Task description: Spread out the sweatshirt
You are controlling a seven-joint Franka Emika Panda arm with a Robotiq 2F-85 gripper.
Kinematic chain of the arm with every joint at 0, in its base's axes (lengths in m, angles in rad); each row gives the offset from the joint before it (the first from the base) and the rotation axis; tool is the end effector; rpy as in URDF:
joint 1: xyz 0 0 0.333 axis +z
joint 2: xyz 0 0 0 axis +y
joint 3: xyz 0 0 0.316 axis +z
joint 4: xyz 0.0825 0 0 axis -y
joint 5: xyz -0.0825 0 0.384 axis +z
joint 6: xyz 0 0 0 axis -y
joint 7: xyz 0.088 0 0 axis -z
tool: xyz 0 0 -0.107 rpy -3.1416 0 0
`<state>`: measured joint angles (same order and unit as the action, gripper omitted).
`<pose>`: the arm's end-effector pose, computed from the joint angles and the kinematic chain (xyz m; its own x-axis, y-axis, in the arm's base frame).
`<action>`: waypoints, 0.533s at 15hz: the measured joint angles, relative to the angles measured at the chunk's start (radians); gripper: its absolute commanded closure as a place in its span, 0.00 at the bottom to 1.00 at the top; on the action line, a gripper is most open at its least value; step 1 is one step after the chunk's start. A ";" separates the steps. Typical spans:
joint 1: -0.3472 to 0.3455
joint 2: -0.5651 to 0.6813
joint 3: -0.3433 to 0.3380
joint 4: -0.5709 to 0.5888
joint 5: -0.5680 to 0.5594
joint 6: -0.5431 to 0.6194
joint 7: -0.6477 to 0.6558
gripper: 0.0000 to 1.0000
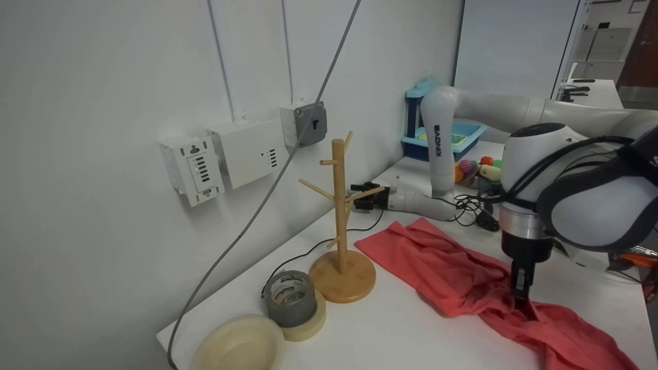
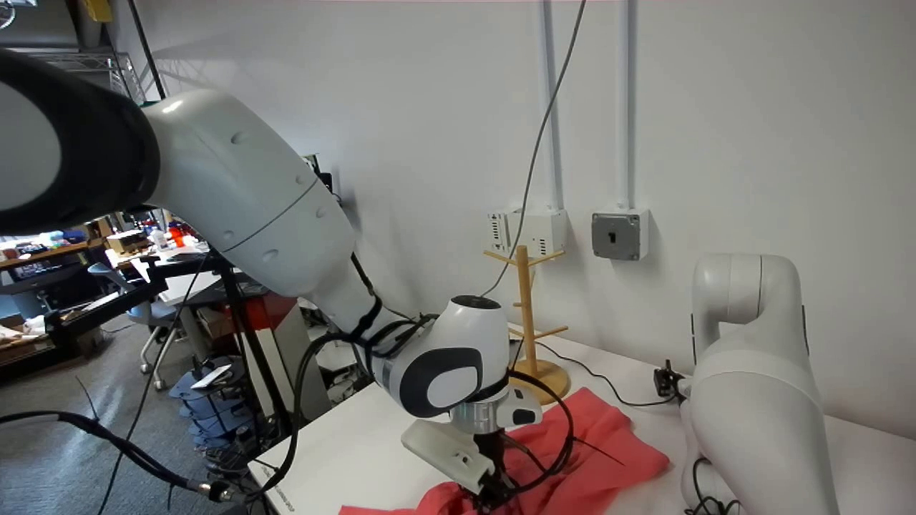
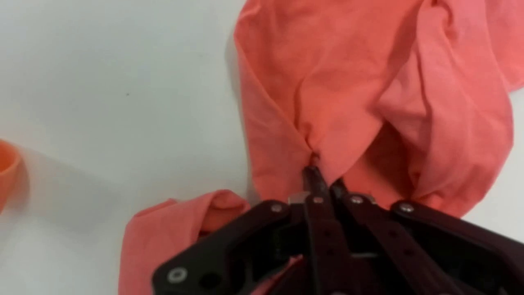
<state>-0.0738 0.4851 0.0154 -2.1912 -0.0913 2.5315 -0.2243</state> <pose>0.5371 -0.0301 0.1494 0.9597 0.2381 -0.1491 0.2409 -0.9705 0.0006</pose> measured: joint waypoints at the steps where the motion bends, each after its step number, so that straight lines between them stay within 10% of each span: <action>1: 0.000 -0.009 0.002 0.000 0.000 0.000 -0.005 0.99; 8: 0.021 -0.146 0.044 -0.014 -0.003 -0.022 -0.054 0.99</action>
<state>-0.0527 0.3387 0.0591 -2.2048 -0.0946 2.5090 -0.2782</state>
